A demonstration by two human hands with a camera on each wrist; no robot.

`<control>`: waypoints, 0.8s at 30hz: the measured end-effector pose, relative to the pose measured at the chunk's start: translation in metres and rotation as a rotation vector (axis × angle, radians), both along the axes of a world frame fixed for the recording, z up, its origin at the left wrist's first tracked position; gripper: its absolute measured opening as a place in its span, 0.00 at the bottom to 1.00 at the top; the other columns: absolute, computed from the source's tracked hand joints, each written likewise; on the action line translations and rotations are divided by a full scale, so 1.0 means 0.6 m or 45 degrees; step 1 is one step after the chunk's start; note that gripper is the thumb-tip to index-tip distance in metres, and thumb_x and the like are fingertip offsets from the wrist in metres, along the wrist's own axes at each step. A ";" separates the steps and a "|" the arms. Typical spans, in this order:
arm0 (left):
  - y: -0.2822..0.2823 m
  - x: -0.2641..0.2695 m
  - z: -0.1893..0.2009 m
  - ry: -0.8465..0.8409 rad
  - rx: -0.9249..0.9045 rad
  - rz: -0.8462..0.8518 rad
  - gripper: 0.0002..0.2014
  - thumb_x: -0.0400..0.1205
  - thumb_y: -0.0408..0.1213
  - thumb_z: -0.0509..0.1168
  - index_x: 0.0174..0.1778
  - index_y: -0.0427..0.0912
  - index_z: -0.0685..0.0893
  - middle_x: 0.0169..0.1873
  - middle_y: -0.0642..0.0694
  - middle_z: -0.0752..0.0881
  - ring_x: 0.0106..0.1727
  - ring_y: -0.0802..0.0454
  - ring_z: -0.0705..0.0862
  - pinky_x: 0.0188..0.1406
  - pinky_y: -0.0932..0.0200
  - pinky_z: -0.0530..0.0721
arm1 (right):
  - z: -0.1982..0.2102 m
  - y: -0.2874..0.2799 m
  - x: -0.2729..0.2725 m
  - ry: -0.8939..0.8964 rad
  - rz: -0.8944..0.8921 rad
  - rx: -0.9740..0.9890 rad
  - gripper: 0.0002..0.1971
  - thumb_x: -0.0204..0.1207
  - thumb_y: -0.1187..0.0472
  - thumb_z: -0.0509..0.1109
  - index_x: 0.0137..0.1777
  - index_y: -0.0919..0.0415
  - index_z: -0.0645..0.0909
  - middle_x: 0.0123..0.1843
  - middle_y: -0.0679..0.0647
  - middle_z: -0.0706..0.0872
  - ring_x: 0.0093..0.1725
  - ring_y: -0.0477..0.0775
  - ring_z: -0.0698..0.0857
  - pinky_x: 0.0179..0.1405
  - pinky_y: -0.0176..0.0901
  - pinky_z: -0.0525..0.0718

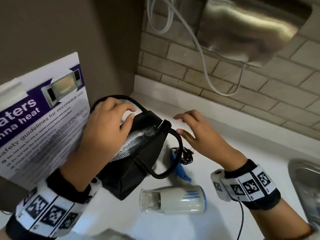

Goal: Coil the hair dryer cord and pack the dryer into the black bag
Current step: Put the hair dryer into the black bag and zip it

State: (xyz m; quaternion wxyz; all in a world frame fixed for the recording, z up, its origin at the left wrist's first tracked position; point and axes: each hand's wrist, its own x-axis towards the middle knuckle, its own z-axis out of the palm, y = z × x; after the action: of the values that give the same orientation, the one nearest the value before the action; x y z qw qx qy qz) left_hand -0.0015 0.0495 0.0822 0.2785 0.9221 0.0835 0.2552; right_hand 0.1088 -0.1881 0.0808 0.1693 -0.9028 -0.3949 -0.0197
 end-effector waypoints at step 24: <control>-0.248 -0.032 -0.209 0.966 0.540 -0.989 0.49 0.71 0.49 0.74 0.80 0.46 0.51 0.69 0.39 0.72 0.67 0.36 0.75 0.67 0.43 0.74 | -0.225 -0.089 0.021 0.111 -0.023 -0.590 0.29 0.74 0.58 0.68 0.75 0.46 0.65 0.64 0.49 0.81 0.59 0.59 0.72 0.54 0.51 0.68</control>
State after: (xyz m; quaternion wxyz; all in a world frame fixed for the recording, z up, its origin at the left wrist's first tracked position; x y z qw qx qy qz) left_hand -0.0205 -0.0991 -0.0432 0.1117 0.9477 -0.2199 -0.2027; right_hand 0.1214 -0.2417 -0.0540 -0.0255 -0.9210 -0.3730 0.1090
